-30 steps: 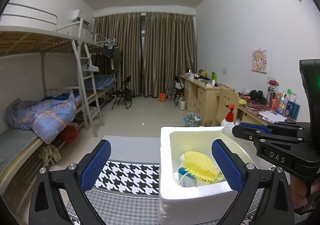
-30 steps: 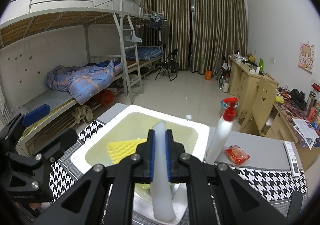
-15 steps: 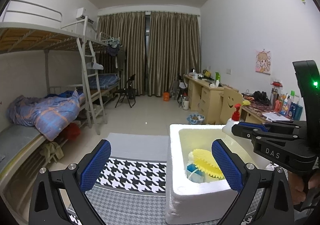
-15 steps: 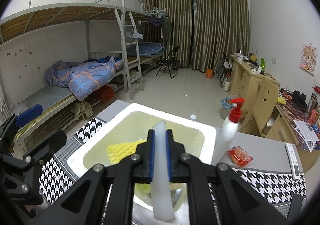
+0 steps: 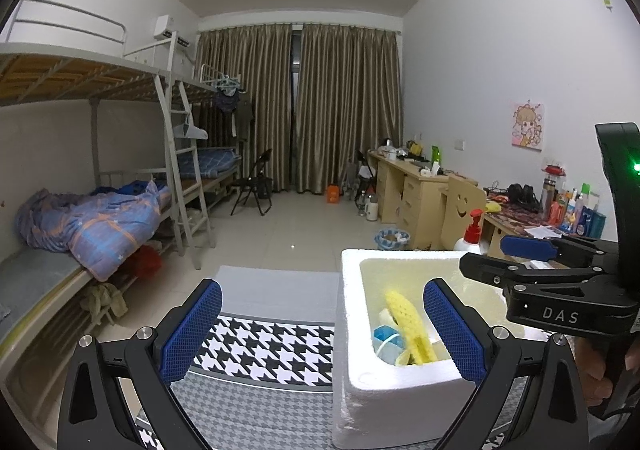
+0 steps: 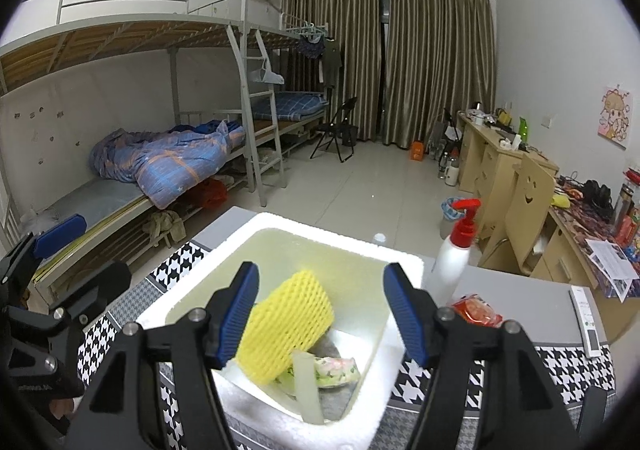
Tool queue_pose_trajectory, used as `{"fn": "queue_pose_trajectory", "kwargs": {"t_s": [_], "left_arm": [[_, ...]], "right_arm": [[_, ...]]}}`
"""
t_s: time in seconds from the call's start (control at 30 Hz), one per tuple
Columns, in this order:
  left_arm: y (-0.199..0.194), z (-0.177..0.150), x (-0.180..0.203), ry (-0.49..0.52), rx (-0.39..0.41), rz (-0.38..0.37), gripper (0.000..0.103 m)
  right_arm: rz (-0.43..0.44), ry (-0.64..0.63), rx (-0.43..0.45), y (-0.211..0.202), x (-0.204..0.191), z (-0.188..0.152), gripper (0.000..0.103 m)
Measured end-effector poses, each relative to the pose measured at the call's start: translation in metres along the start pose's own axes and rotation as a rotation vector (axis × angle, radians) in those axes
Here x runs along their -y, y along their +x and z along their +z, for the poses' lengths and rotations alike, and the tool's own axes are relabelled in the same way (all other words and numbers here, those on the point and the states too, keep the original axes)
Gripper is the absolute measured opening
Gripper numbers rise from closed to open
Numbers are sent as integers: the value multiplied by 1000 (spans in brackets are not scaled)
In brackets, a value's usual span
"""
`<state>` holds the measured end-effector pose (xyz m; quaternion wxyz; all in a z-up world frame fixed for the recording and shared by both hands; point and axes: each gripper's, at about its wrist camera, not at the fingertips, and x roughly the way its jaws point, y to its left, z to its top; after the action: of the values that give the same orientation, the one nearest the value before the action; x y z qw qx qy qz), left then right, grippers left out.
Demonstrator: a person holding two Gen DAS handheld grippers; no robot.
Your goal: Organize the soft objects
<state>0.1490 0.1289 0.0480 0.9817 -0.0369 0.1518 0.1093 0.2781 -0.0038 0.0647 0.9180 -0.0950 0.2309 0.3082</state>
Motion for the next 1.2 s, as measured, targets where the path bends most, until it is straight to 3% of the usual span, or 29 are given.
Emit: {"fn": "queue_pose_trajectory", "kwargs": {"t_s": [0.23, 0.57, 1.2], "left_arm": [[-4, 1, 7, 7, 11, -18, 101], [-18, 2, 19, 19, 29, -42, 102], [-65, 1, 37, 14, 85, -83, 102]], "right_arm": [[-24, 0, 26, -14, 3, -3, 71], [-86, -8, 115, -47, 5, -13, 96], [-121, 4, 182, -103, 4, -37, 97]]}}
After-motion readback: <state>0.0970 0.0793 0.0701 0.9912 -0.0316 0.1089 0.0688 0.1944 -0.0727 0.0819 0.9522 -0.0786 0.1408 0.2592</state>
